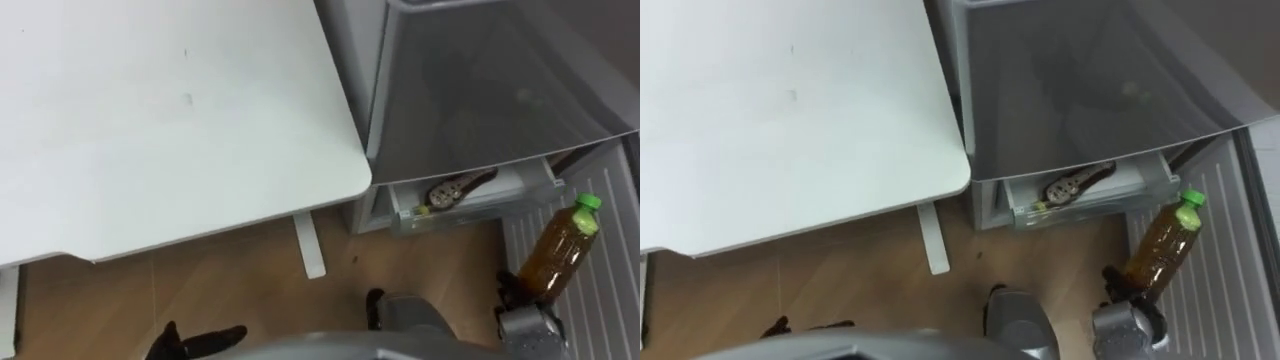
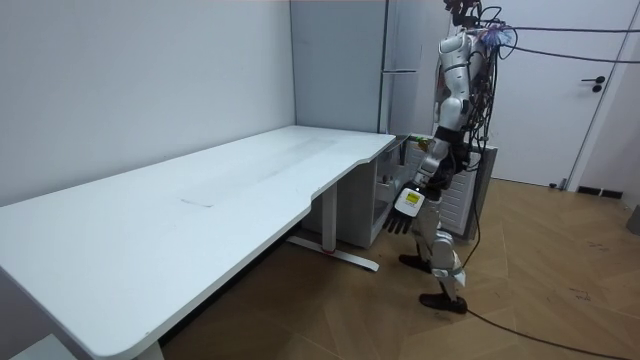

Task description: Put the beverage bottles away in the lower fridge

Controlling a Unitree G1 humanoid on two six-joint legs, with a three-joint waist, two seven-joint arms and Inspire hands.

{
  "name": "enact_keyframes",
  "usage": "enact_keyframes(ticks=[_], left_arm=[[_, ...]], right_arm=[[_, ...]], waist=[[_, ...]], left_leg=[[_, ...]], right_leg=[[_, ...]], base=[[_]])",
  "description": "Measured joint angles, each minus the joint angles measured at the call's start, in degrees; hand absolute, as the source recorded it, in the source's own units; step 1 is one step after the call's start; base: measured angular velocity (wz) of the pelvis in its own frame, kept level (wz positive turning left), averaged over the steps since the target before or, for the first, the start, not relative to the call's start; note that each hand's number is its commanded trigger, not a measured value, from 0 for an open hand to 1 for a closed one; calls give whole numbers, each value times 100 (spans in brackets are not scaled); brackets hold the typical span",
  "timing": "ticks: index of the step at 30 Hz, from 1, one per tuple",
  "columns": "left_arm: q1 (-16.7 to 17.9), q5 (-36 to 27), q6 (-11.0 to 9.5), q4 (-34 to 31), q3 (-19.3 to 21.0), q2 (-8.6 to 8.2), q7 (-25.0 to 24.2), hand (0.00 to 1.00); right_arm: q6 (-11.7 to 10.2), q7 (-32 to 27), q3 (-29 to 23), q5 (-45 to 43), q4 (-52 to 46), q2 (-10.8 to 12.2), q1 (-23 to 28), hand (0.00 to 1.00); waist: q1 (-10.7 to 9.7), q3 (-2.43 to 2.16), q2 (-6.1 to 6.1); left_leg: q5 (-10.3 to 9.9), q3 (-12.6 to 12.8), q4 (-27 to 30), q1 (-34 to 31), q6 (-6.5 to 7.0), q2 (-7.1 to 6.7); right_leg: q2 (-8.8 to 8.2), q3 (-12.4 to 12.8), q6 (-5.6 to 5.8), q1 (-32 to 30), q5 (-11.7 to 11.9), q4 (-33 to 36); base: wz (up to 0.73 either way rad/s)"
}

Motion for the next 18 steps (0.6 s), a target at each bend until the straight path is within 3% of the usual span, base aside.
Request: enact_keyframes(ticks=[4,8,13,15,18], left_arm=[[-283,155,56,115,3,15,-54,0],[-631,236,98,266,5,84,-53,0],[-973,318,129,473,-9,115,-33,0],[-1119,385,152,479,-3,134,-39,0],[-1180,384,220,473,-13,132,-46,0]], right_arm=[[-29,163,-163,444,99,-54,-575,100],[-68,443,-219,587,595,-264,-1324,100],[-174,646,-641,758,1049,-334,-1877,100],[-171,790,-745,721,1193,-379,-1953,100],[-167,866,-767,579,1203,-449,-1992,100]], waist=[[34,26,48],[171,51,73],[410,92,19],[480,152,-72],[508,176,-108]], left_leg=[[-32,-34,267,-377,50,0],[-66,-167,599,-871,108,-19],[-77,-179,866,-1413,133,-78],[-87,-184,1033,-1700,154,-87],[-137,-177,1283,-1972,225,-47]], right_leg=[[-104,-22,26,-241,114,4],[-186,-53,60,-525,214,15],[-269,-110,47,-973,327,62],[-302,-105,38,-1220,353,146],[-302,-111,25,-1444,394,204]], base=[[8],[19],[6],[5],[0]])
